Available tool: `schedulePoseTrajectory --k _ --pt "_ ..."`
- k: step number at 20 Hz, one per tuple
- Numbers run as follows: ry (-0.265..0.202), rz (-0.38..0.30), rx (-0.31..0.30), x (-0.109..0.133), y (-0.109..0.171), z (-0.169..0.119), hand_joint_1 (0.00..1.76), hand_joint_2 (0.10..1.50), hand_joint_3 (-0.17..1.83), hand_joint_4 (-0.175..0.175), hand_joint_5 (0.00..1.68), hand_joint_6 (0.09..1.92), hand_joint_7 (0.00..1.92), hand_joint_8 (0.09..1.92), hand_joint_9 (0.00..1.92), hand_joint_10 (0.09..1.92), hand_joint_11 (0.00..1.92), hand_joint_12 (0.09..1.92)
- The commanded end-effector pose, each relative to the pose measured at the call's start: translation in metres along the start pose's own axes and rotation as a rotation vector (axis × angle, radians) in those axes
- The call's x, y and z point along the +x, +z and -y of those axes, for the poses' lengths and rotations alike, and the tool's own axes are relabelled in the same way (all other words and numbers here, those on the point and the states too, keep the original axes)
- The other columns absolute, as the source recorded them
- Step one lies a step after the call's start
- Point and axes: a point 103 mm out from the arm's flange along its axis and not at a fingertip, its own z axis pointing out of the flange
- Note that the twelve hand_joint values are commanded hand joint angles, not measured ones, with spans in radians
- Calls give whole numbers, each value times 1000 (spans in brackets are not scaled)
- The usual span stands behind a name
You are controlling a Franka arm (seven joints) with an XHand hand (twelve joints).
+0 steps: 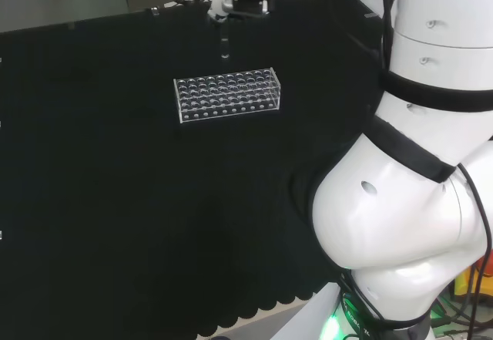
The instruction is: Put the test tube back in the rack.
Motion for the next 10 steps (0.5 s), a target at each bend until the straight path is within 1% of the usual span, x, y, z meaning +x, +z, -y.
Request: schedulePoseTrajectory --k 1,10 --pt "-65 -2 25 28 13 -1 1213 721 564 -175 1248 666 1682 508 1552 551 1221 873" --pt "-75 21 68 35 38 -14 1213 721 565 -175 1248 666 1682 508 1551 551 1220 875"
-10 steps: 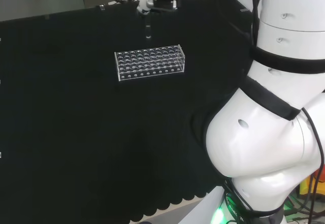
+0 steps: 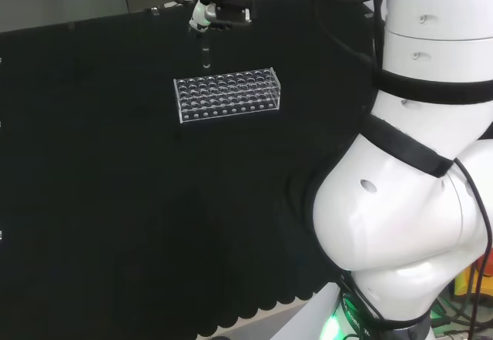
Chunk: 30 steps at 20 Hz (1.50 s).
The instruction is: Put the test tube back in the rack.
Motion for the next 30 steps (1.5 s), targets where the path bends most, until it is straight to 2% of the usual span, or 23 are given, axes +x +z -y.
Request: schedulePoseTrajectory --k 1,14,20,30 --pt "-15 14 31 7 19 -8 1213 721 565 -175 1248 666 1682 508 1551 552 1220 875" --pt "-1 18 75 0 50 -23 1213 720 565 -175 1248 667 1681 508 1551 552 1219 876" --pt "7 32 78 -3 54 -28 1213 720 566 -175 1248 667 1681 508 1551 552 1218 877" --pt "14 14 92 -12 60 -39 1213 720 566 -175 1248 667 1681 508 1550 552 1218 878"
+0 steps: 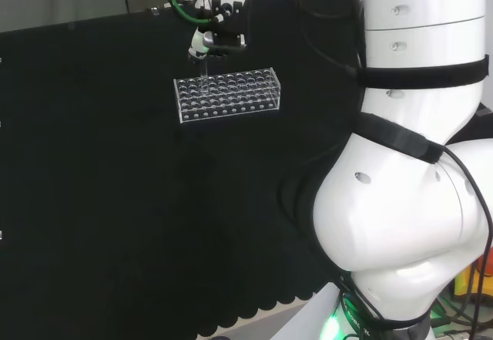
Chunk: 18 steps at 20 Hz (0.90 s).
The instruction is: Put the test tube back in the rack.
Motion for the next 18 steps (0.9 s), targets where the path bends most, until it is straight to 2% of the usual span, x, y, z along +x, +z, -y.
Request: schedulePoseTrajectory --k 1,18 --pt "1 -3 4 -2 3 -3 1213 720 566 -175 1247 667 1681 508 1550 552 1218 878" --pt "3 -16 59 -2 34 -16 1213 720 566 -175 1247 668 1681 509 1550 554 1217 879"
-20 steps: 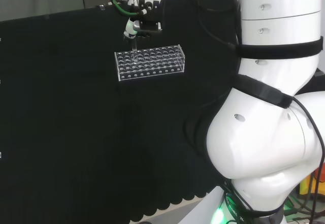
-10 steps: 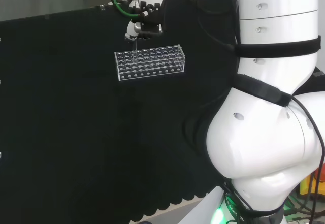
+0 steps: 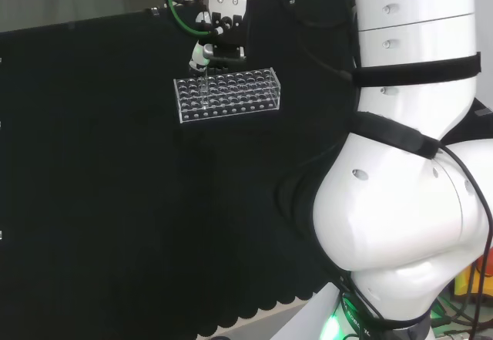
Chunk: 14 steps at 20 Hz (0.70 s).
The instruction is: Put the test tube back in the rack.
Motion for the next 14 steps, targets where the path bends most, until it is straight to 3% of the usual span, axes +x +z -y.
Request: schedulePoseTrajectory --k 1,14 --pt "-1 -6 14 0 8 -5 1213 720 566 -175 1247 668 1681 509 1550 554 1217 879" --pt "-10 -6 58 2 34 -7 1213 721 566 -175 1246 669 1681 510 1550 555 1216 880"
